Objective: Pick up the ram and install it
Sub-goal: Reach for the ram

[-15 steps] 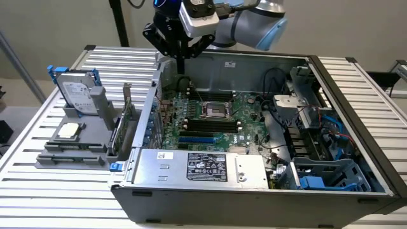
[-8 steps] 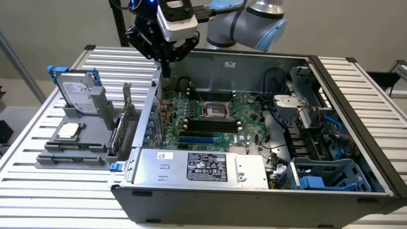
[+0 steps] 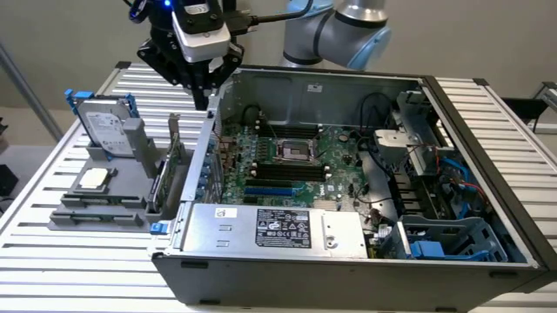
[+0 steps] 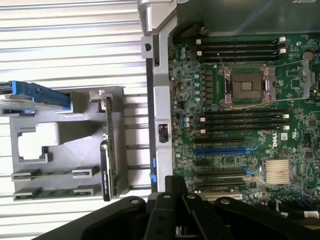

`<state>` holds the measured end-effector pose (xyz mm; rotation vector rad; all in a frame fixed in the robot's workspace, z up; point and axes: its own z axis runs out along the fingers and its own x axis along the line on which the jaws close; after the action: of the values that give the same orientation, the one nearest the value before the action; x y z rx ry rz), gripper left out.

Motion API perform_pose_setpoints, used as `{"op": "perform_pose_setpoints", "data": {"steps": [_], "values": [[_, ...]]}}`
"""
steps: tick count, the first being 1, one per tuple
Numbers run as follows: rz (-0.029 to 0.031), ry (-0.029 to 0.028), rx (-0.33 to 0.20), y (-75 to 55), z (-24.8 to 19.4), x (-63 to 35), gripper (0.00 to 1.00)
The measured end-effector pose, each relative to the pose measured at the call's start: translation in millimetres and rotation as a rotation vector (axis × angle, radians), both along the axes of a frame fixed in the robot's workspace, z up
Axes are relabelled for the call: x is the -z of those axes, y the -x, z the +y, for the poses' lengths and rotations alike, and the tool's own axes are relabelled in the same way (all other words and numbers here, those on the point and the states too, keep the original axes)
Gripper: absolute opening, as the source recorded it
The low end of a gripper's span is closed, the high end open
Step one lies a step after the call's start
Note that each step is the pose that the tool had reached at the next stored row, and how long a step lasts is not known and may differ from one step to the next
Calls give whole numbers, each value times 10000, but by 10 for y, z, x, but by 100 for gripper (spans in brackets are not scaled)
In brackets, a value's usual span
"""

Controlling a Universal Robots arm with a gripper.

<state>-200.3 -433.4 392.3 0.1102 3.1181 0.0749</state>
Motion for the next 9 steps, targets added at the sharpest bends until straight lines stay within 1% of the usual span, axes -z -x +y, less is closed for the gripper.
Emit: {"op": "perform_pose_setpoints", "data": {"steps": [4,5,9], "values": [[0,0,0,182,-44,5,11],[0,0,0,253,-59,7,11],[0,0,0,438,-95,15,11]]}}
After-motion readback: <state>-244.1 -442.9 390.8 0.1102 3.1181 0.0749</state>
